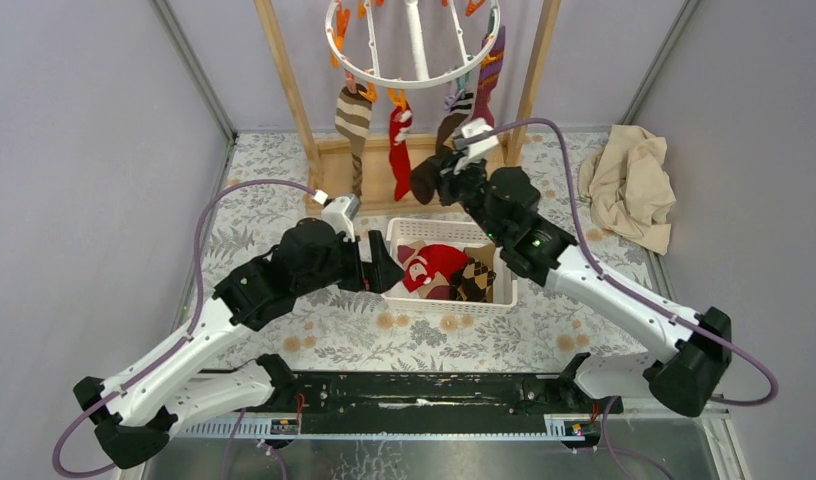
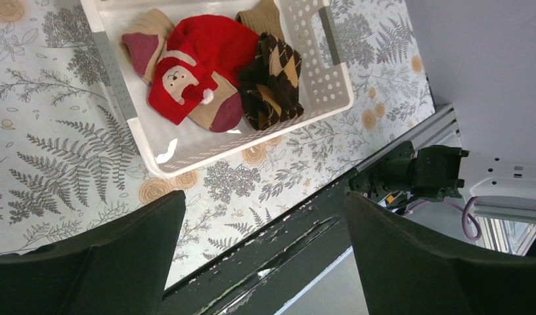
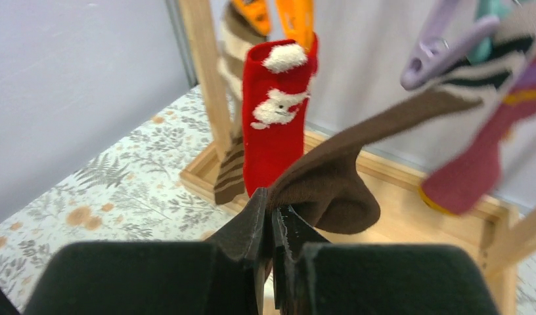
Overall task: Remove the socks clipped to the hanger
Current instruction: Adjust the hanger on the clothesline.
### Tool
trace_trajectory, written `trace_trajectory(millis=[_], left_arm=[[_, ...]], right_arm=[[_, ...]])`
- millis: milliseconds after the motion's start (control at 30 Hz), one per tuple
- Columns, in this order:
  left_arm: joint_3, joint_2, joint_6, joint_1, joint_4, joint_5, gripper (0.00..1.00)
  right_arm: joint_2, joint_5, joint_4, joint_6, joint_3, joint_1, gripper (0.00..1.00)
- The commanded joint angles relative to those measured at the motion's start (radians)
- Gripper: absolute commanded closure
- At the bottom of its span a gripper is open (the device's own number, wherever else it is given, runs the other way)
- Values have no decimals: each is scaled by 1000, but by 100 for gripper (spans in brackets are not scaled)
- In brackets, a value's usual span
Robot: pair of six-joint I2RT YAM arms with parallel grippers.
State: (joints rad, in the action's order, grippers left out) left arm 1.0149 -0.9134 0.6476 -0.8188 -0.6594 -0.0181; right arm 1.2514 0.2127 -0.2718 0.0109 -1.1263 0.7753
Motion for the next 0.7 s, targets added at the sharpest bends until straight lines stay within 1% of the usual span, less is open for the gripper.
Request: trace_trajectory(millis=[0, 100, 267, 367, 500, 567, 667], left_arm=[[-7, 65, -30, -7, 22, 42, 1], [-16, 107, -28, -8, -11, 92, 1], [-6, 174, -4, -7, -58, 152, 1], [3, 182, 9, -7, -72, 170, 1], [4, 152, 7, -8, -73, 197, 1], [6, 125, 0, -7, -65, 207, 1], [10, 83, -17, -7, -38, 233, 1]], right_arm=[[80, 63, 9, 86, -148, 92, 91], [163, 49, 29, 104, -236, 119, 91], [321, -7, 38, 116, -388, 122, 91], [435, -28, 53, 125, -500, 122, 92], [562, -53, 97, 130, -637, 122, 92], [587, -71, 112, 125, -665, 121, 92], [566, -116, 128, 101, -646, 109, 92]])
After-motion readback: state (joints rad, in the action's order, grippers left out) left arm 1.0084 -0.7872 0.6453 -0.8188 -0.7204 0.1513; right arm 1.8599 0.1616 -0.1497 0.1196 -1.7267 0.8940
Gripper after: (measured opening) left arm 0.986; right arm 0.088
